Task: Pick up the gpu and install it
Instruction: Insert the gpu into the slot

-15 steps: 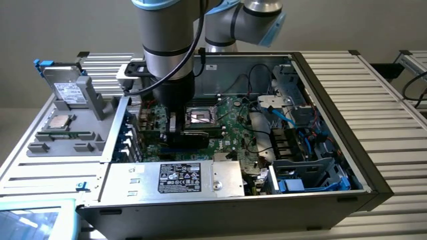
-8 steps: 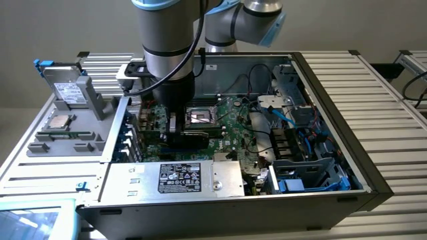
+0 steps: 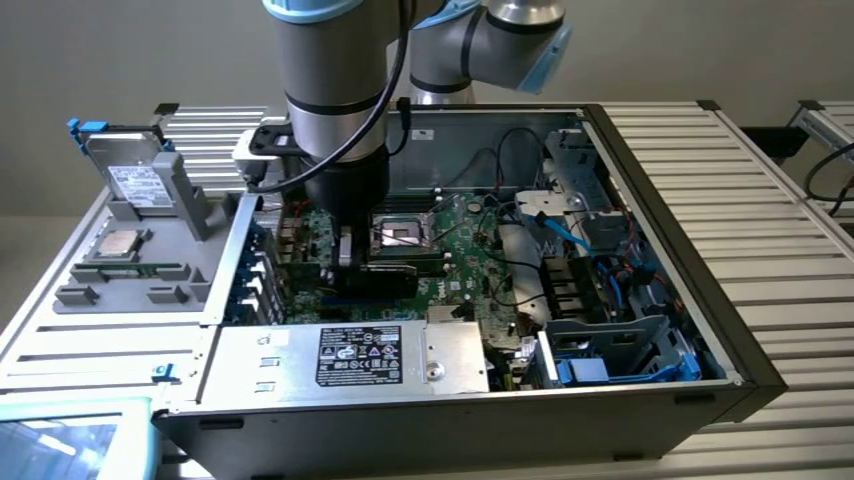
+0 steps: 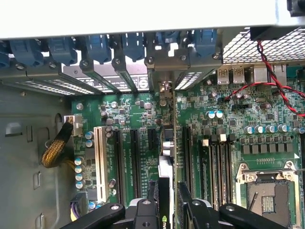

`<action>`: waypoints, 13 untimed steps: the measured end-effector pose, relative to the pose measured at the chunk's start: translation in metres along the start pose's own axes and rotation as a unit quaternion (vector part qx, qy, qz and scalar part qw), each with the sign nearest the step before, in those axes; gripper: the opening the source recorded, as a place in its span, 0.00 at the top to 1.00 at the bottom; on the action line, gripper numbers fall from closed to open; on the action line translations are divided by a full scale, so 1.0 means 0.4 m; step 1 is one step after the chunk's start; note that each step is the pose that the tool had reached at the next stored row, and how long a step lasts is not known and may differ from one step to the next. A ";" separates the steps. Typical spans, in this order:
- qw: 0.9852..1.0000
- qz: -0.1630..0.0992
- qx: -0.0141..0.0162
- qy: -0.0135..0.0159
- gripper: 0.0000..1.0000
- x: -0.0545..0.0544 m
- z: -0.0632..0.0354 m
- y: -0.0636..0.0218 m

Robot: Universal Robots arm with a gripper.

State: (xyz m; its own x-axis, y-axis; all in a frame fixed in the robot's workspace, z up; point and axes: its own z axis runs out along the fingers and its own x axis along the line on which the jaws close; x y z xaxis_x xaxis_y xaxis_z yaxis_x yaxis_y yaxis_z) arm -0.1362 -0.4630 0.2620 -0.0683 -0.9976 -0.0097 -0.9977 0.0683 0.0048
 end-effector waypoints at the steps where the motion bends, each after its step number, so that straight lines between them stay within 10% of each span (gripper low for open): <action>1: 1.000 0.000 0.000 0.000 0.73 0.000 0.000 0.000; 13: 1.000 0.000 0.000 0.000 0.73 0.000 0.001 0.007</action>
State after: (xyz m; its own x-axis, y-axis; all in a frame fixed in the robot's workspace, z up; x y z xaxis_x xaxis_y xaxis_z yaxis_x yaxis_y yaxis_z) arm -0.1392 -0.4630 0.2618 -0.0684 -0.9976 -0.0099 -0.9977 0.0684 0.0046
